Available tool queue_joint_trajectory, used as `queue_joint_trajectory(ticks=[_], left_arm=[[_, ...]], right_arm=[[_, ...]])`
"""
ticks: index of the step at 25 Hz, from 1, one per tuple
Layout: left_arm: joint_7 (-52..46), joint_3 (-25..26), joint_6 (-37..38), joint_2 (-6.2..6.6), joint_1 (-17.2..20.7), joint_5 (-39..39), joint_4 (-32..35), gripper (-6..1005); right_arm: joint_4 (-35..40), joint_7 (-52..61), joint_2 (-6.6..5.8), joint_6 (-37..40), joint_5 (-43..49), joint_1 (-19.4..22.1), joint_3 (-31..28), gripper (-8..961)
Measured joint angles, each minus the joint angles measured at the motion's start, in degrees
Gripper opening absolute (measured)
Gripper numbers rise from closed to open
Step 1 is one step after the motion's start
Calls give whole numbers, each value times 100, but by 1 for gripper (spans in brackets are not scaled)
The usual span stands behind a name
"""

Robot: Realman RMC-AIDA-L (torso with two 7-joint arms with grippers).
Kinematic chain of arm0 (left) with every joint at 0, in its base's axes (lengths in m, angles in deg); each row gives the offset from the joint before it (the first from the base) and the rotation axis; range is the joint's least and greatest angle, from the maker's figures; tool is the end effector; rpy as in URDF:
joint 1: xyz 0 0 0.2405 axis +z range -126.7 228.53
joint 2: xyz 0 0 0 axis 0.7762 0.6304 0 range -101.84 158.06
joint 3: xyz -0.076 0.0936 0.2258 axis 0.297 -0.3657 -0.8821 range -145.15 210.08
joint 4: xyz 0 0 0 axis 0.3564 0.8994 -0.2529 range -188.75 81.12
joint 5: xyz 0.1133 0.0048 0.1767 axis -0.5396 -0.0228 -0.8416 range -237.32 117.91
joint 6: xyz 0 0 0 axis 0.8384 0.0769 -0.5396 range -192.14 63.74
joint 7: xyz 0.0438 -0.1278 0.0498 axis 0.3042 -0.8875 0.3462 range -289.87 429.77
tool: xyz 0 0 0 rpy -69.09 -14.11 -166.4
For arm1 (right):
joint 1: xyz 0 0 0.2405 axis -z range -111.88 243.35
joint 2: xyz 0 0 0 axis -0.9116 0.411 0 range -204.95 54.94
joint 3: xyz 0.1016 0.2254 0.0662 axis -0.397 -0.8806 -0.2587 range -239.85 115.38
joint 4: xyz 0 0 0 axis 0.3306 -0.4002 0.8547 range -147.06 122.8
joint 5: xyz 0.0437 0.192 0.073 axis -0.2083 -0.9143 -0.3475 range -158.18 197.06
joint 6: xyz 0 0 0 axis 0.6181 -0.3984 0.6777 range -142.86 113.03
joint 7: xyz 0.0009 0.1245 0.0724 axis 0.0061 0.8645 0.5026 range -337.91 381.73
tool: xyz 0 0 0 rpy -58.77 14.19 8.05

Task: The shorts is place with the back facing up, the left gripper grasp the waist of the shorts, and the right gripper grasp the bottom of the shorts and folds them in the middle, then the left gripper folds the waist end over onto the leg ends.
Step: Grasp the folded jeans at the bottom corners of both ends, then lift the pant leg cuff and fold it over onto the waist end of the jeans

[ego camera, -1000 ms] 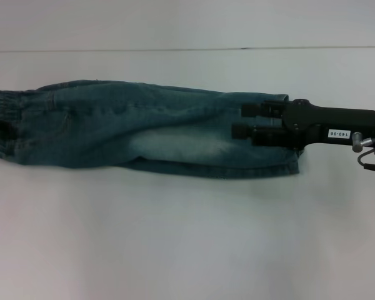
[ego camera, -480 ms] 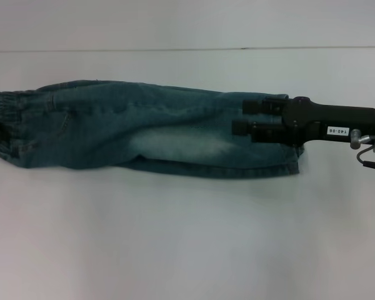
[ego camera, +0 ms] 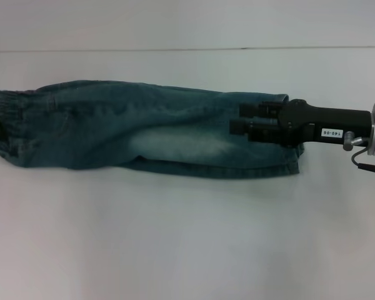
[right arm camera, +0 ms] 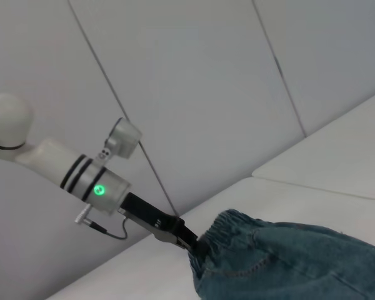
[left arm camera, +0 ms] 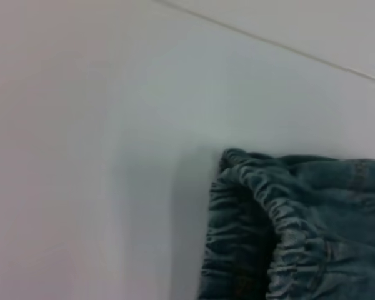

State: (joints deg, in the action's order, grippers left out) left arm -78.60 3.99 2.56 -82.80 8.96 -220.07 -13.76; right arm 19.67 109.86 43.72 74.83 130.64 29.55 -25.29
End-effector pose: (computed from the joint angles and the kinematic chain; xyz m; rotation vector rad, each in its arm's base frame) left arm -0.3371 0.4045 0.0905 -1.7810 -1.7044 -0.0413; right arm 0.2296 0.3506 -0.0057 -2.7020 0.8294 0.9105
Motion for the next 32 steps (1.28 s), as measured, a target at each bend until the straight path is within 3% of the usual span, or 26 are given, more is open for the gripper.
queue_joint_trajectory(ticks=[5, 10, 13, 24, 32], left_arm=[[45, -11, 296, -123, -37, 33, 426, 41], [94, -152, 844, -178, -147, 312, 970, 41], [97, -304, 1245, -178, -251, 710, 1337, 40], [96, -545, 1870, -153, -1131, 1390, 1639, 40], [42, -772, 2163, -148, -1556, 1962, 1740, 39]], right_arm=[[-99, -120, 43, -333, 30, -19, 75, 684], [-473, -455, 78, -979, -134, -132, 33, 447], [-807, -729, 90, -1443, -548, -206, 51, 241], [-2481, -2414, 195, -3420, -2139, -898, 32, 10], [-3573, -3817, 251, -3930, -3220, -1338, -141, -1]])
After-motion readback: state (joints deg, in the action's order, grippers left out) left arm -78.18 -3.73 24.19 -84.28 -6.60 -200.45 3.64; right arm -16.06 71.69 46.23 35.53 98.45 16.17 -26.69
